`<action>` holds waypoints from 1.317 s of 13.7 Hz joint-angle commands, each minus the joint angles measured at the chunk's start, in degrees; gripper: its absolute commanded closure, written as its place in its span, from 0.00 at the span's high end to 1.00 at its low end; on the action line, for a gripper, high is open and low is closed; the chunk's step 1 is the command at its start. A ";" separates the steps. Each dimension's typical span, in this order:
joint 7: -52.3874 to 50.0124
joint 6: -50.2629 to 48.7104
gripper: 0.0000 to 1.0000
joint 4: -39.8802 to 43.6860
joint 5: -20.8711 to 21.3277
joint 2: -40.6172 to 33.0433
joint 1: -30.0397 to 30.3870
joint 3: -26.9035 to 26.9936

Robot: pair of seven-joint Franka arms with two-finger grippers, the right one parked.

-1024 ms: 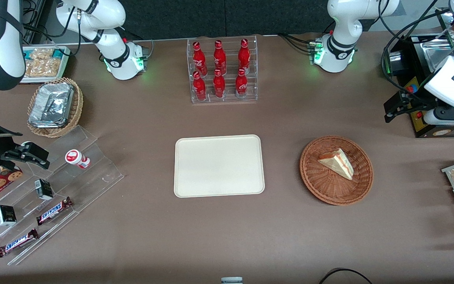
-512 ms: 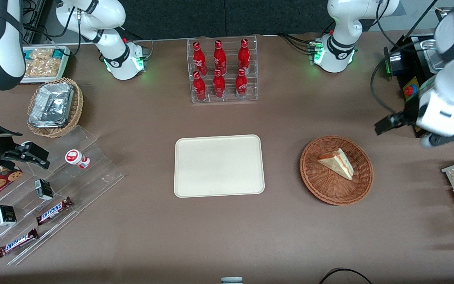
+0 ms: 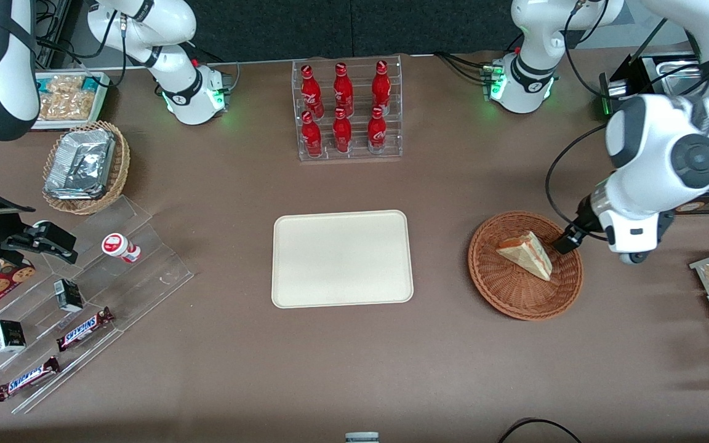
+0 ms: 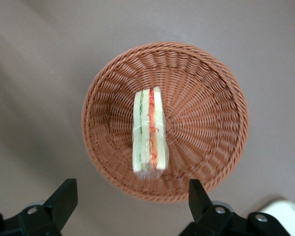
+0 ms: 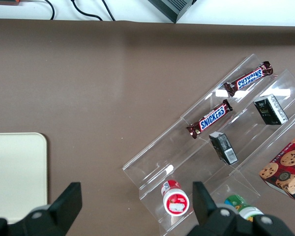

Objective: Place sandwich from basket to tray
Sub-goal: 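Lower the left gripper and grasp the wrapped sandwich in the basket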

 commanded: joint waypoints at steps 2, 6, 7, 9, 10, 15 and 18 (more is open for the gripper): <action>-5.90 15.43 1.00 -11.66 -0.02 -0.64 -0.49 0.36; -10.13 23.19 1.00 -11.86 -0.02 5.86 -0.58 0.36; -11.09 24.60 1.00 -11.86 -0.02 7.27 -0.58 0.36; -12.94 27.24 1.00 -11.86 -0.02 9.99 -0.75 0.28; -13.99 28.29 1.00 -11.86 -0.02 11.14 -0.93 0.19; -16.29 30.41 0.43 -11.86 -0.02 13.26 -3.13 0.10; -15.50 29.71 0.11 -11.68 0.16 12.03 -4.18 0.01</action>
